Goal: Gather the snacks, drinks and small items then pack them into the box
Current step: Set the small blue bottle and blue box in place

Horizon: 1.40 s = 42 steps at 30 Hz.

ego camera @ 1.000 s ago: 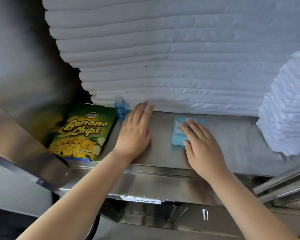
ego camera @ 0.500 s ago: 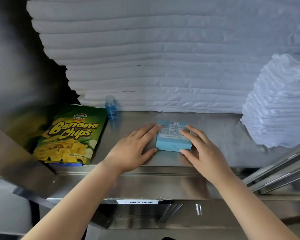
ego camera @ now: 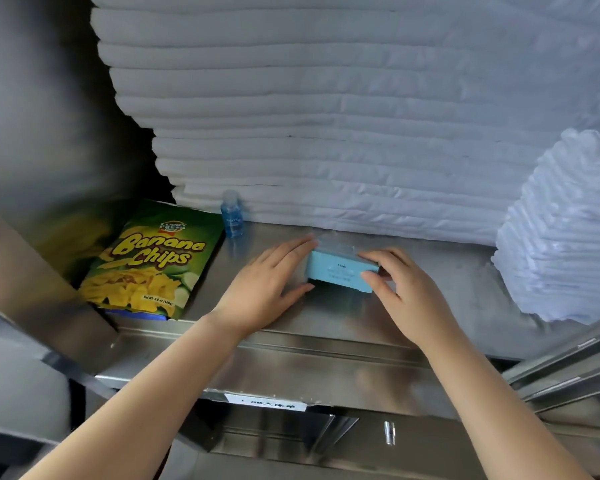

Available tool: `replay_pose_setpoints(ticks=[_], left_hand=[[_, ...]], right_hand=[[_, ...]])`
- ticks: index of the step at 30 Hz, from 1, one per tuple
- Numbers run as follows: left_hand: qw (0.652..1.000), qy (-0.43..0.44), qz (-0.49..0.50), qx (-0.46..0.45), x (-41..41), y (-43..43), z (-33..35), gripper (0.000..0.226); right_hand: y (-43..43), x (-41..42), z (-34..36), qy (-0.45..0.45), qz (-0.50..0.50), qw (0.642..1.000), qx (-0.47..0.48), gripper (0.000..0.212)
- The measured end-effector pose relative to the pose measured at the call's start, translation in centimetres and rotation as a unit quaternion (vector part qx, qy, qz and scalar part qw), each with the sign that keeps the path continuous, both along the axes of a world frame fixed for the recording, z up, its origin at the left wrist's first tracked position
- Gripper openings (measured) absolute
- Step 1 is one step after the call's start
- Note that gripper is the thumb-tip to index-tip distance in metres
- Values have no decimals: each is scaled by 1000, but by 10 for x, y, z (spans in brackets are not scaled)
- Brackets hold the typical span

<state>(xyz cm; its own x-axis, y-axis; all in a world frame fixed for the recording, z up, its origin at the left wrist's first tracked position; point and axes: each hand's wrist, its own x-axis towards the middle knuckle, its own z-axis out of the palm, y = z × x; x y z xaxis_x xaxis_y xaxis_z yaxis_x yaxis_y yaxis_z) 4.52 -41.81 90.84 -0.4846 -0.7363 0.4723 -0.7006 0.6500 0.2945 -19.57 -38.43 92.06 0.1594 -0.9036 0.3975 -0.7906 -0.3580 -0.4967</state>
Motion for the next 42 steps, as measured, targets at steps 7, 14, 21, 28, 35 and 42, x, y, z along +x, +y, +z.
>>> replay_pose_setpoints(ticks=[7,14,21,28,35,42], left_hand=[[997,46,54,12,-24,3,8,51],[993,91,60,-39,-25,7,6,36],[995,74,73,1,-23,-5,2,57],[995,70,41,53,-22,-9,-6,86],[993,78,51,73,-24,-8,-3,79],[991,91,84,59,-24,-7,-3,72]], right_hand=[[-2,-9,-5,-66,-10,998,-15,51],[3,-12,-15,-24,52,994,-90,58],[-17,-2,-15,-48,35,998,17,71],[-20,1,-26,-25,12,1000,4,90],[-21,9,-24,-16,-10,1000,-21,87],[-26,22,-18,-27,-34,999,-18,71]])
